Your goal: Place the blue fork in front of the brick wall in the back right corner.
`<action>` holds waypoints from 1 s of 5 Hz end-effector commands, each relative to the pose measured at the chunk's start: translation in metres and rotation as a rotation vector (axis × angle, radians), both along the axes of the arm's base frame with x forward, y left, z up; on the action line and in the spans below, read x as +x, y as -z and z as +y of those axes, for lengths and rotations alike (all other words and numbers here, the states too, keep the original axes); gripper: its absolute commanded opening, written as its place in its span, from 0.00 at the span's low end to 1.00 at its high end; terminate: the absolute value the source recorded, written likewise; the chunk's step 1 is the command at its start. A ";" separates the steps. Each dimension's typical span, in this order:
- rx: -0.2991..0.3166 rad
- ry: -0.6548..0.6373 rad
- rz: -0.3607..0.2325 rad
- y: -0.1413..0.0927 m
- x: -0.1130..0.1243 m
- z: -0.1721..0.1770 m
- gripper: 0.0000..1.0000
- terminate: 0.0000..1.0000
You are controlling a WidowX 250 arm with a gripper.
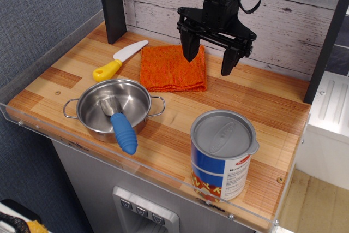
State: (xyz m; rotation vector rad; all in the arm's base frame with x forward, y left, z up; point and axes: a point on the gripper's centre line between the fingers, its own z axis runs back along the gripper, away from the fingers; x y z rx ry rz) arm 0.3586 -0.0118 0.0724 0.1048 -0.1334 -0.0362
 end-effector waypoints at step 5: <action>0.042 -0.382 0.056 -0.026 -0.067 0.021 1.00 0.00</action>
